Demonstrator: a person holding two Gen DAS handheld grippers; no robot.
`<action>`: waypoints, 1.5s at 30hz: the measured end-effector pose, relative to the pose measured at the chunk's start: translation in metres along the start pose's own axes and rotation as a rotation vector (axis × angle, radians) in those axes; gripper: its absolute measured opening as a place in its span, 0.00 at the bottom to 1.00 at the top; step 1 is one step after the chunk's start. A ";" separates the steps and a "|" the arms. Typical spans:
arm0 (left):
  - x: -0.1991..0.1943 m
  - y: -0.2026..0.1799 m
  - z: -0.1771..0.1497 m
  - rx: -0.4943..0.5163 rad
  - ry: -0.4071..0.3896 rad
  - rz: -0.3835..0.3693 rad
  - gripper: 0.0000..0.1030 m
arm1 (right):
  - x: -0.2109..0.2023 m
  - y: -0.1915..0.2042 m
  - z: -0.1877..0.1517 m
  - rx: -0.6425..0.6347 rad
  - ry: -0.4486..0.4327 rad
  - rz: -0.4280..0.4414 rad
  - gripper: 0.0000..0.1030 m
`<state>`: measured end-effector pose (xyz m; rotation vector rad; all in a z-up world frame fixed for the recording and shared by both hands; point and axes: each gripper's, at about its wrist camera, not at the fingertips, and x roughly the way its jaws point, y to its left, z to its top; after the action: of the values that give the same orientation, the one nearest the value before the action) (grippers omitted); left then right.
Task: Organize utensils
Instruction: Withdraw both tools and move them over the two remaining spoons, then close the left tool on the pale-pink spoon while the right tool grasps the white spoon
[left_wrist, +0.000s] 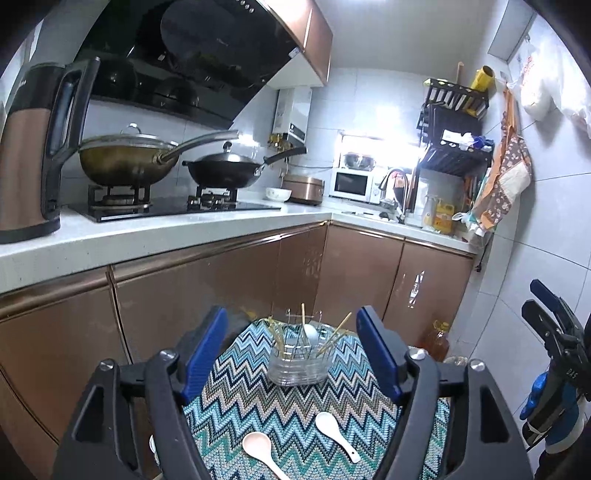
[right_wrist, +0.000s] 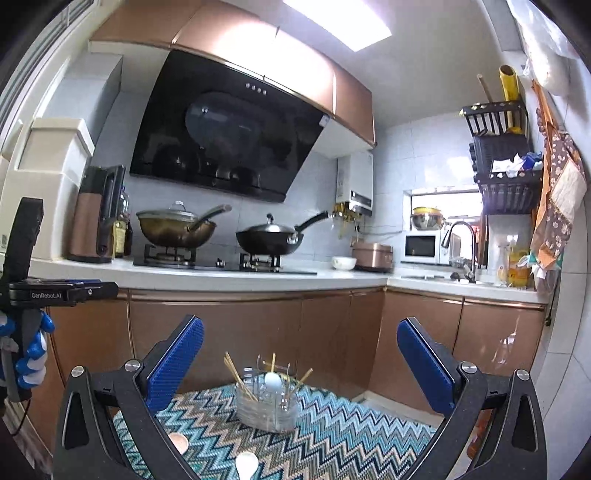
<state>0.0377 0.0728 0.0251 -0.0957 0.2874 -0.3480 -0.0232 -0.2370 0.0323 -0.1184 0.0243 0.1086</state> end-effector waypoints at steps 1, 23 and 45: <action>0.002 0.001 -0.002 -0.004 0.006 0.003 0.69 | 0.003 -0.001 -0.003 0.002 0.012 0.003 1.00; 0.095 0.074 -0.098 -0.154 0.351 0.057 0.69 | 0.094 -0.026 -0.102 0.143 0.393 0.157 0.89; 0.194 0.116 -0.216 -0.336 0.667 -0.116 0.57 | 0.235 0.016 -0.238 0.225 0.941 0.502 0.28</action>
<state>0.1868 0.1045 -0.2483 -0.3287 1.0040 -0.4385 0.2042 -0.2248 -0.2134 0.0731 1.0068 0.5426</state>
